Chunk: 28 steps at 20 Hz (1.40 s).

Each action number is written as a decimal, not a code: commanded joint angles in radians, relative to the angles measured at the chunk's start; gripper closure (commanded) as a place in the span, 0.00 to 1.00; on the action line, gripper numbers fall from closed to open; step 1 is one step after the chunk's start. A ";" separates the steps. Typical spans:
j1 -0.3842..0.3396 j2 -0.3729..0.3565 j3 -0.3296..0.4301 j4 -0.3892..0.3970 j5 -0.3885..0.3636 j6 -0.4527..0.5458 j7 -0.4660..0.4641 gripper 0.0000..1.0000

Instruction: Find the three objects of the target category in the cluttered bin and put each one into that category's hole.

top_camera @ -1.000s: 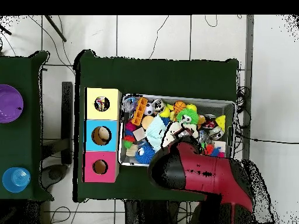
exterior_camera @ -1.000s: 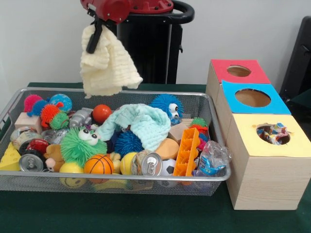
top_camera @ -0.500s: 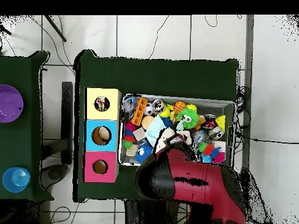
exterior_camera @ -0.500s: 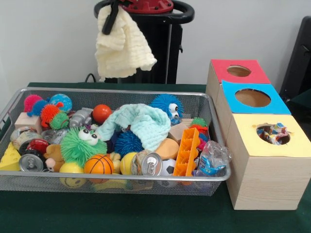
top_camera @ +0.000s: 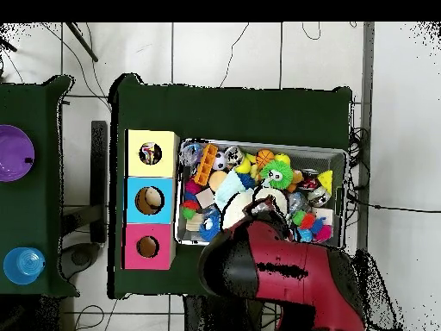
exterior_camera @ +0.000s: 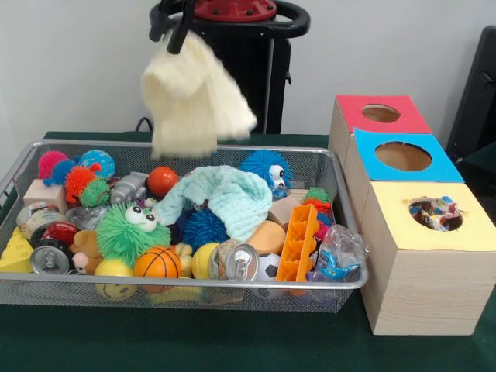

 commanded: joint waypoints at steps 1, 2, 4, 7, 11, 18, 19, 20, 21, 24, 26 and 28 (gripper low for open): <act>0.010 0.033 -0.008 0.051 -0.054 0.055 -0.019 0.00; 0.019 0.039 -0.018 0.040 -0.069 0.046 -0.012 0.00; 0.026 0.058 -0.024 0.021 -0.091 -0.010 0.004 0.00; -0.010 0.097 0.016 0.021 -0.071 -0.031 -0.019 0.00; -0.009 0.083 0.018 0.032 -0.069 -0.014 -0.030 0.00; -0.042 0.068 0.073 0.069 -0.047 -0.011 -0.099 0.00; -0.053 0.068 0.090 0.080 -0.039 -0.020 -0.108 0.00; -0.066 0.070 0.112 0.092 -0.032 -0.033 -0.120 0.00; -0.095 0.068 0.149 0.110 -0.015 -0.043 -0.144 0.00; -0.166 0.078 0.251 0.162 0.019 -0.047 -0.201 0.00; -0.194 0.083 0.296 0.187 0.030 -0.029 -0.217 0.00; -0.218 0.080 0.328 0.202 0.028 -0.026 -0.220 0.00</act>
